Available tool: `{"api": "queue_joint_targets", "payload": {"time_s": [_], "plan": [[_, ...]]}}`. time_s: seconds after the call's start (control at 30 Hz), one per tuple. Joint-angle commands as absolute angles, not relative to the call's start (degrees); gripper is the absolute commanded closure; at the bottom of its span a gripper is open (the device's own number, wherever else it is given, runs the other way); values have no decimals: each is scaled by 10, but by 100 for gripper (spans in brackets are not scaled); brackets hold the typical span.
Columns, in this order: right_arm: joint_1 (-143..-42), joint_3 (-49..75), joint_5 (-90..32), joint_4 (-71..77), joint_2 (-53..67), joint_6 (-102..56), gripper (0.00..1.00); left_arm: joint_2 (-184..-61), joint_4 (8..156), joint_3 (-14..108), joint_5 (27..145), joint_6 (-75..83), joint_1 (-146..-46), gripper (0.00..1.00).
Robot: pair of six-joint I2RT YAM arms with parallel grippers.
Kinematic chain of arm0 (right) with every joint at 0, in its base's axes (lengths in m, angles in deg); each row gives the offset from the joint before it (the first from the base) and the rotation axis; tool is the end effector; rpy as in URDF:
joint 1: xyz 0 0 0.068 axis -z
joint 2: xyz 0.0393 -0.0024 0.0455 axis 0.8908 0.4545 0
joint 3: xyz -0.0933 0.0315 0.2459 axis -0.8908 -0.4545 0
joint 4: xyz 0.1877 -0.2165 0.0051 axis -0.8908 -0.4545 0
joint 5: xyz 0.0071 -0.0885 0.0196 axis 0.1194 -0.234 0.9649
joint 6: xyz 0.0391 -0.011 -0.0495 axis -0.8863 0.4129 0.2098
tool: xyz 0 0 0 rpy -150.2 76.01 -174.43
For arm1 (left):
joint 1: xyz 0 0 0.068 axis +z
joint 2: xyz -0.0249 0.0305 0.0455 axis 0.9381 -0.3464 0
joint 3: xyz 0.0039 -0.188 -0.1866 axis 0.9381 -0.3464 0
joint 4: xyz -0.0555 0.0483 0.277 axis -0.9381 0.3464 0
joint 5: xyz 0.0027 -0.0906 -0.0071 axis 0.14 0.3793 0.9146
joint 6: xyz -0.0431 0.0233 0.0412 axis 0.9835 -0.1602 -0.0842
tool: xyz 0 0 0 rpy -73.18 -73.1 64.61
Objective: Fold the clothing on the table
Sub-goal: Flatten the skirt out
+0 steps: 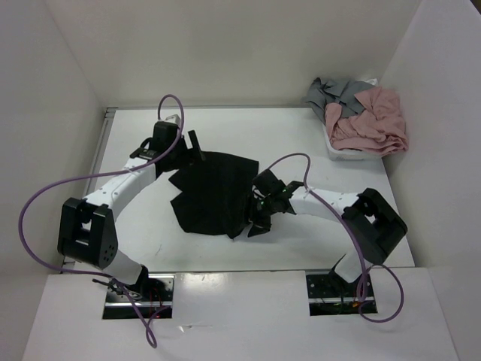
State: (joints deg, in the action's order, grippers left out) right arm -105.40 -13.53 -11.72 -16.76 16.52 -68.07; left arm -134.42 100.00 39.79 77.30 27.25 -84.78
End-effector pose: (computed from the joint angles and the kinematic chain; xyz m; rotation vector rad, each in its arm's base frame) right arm 0.2229 0.2325 0.1294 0.0747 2.9687 0.9934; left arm 0.3671 -0.0980 0.2438 -0.3903 2.2479 -0.4480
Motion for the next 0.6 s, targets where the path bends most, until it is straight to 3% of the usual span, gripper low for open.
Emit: {"api": "queue_joint_targets", "payload": {"time_s": [0.0,0.27,0.37,0.4,0.57], "plan": [[-1059,-138,-120,-136,176,-694,41,-1351,974,393,789,258,-834,3],[-1071,-133,-184,-73,202,-713,49,-1357,958,393,821,242,-808,6],[-1071,-138,-200,-59,202,-726,65,-1357,952,388,821,242,-808,6],[-1071,-138,-218,-59,202,-726,75,-1362,952,388,821,242,-808,6],[-1071,-106,-276,-91,183,-704,94,-1362,947,374,835,242,-808,8]]}}
